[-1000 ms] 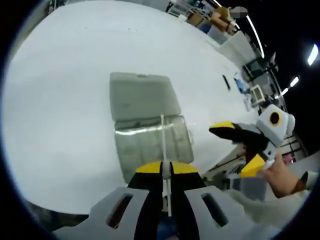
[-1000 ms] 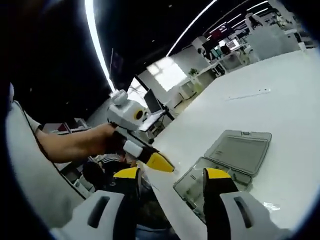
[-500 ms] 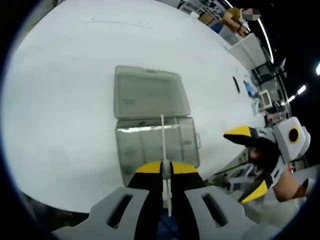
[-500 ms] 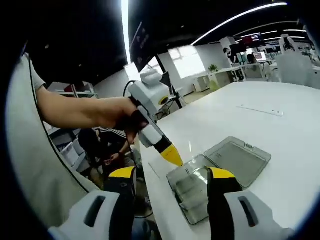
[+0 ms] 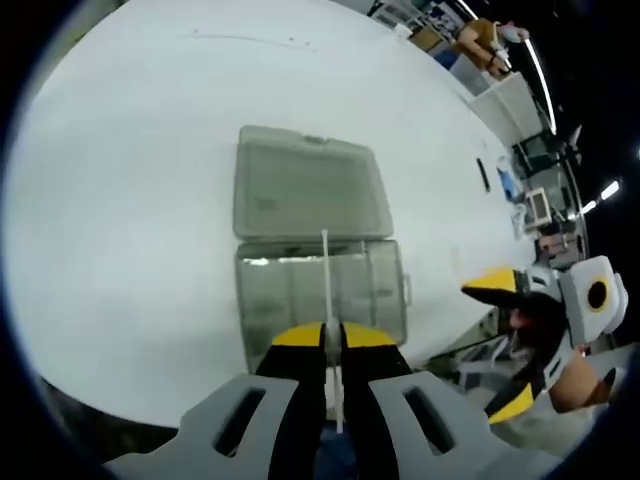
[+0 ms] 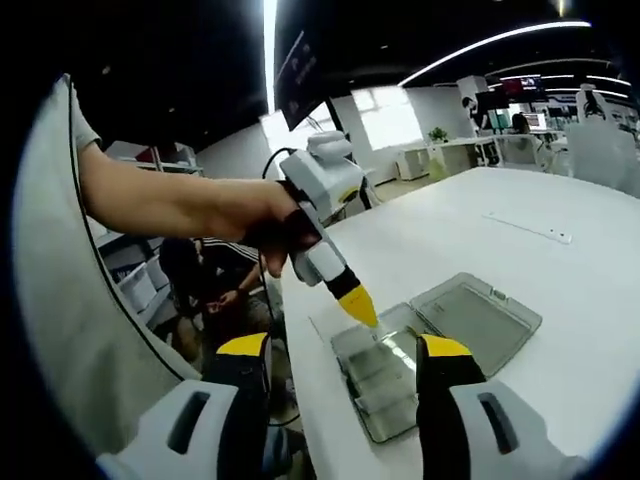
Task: Insert the divider into the dual guide fixture by aligning both edges with the guide slots and pushing it downward to the bottom, including one-sided entry, uneven engagement, binding, and posture correction.
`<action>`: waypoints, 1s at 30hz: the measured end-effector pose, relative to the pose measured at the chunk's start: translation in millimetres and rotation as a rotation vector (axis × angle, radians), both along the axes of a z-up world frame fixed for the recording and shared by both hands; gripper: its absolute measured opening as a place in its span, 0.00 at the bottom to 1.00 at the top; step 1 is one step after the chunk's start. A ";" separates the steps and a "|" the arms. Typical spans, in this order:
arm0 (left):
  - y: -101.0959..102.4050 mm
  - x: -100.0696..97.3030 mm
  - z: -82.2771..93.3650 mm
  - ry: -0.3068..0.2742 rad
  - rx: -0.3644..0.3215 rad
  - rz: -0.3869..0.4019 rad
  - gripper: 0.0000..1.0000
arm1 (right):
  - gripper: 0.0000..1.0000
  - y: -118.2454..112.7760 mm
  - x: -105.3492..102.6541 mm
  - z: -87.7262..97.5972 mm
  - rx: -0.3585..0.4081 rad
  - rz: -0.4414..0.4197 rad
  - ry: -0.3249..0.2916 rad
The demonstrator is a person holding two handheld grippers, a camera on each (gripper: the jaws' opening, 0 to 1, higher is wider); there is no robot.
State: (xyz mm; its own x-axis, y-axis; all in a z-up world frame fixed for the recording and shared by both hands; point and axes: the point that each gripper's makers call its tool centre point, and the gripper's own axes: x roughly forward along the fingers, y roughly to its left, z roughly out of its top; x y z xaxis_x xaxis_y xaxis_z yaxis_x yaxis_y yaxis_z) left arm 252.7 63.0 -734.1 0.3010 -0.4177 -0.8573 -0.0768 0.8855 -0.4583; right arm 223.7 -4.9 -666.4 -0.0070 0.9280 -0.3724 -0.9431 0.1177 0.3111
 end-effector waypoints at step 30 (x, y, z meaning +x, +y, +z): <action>1.6 1.2 -23.7 0.045 0.048 -0.016 0.01 | 0.57 -3.7 7.8 -9.6 -0.038 0.032 -0.065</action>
